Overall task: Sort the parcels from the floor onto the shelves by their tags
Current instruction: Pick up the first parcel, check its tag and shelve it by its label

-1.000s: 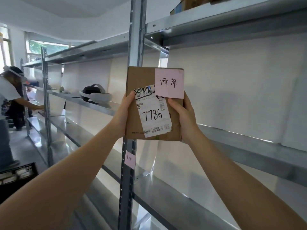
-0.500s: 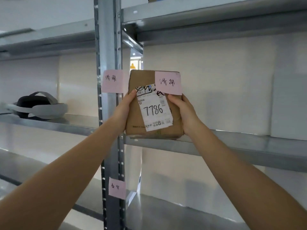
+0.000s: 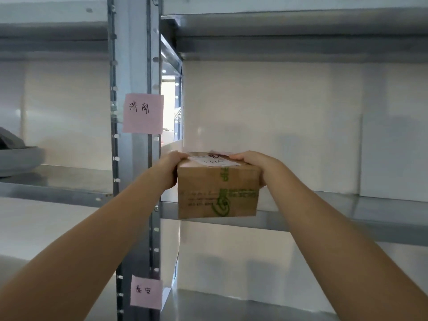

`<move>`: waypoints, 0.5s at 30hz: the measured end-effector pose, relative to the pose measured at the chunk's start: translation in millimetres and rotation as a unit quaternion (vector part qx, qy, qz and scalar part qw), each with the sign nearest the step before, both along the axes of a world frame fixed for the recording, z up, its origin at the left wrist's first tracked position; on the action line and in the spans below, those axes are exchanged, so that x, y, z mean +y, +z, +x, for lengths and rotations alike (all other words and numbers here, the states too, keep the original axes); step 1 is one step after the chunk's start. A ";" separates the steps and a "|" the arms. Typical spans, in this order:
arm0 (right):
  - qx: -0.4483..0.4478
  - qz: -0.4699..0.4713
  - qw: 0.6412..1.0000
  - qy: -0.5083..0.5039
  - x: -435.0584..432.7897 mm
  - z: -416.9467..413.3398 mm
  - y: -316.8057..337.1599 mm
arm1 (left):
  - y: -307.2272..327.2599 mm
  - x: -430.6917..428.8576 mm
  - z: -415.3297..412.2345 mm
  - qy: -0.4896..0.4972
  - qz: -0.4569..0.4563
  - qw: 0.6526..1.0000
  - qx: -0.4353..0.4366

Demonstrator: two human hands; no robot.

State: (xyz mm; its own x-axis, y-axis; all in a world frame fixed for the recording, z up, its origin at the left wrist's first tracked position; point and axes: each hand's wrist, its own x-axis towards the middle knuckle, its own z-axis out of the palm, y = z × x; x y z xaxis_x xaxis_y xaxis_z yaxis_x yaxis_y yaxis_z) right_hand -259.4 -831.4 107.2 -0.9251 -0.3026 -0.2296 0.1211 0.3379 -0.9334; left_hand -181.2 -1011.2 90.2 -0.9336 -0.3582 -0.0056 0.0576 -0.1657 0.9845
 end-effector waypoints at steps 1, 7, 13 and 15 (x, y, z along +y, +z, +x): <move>-0.003 0.003 1.000 0.002 1.7 -1.4 0.0 | -2.6 -2.0 -4.6 0.001 -0.012 0.999 0.035; 0.020 0.050 0.998 0.024 6.6 -8.6 3.2 | -10.2 -1.6 -13.9 -0.008 -0.122 0.985 0.124; 0.334 0.090 0.937 -0.043 17.0 27.0 27.3 | -8.7 8.7 -29.1 0.053 -0.193 0.977 0.080; 0.412 0.091 0.905 0.044 19.5 57.0 30.7 | -7.7 17.8 -33.2 0.083 -0.224 0.969 0.062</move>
State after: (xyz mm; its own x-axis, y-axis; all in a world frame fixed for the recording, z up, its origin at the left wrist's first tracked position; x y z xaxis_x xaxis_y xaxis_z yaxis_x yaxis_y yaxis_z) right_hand -202.4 -811.9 138.0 -0.7792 -0.4093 0.4747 -0.6260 0.4705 -0.6219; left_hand -214.4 -993.4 82.5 -0.8470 -0.4436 0.2929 0.1688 0.2981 0.9395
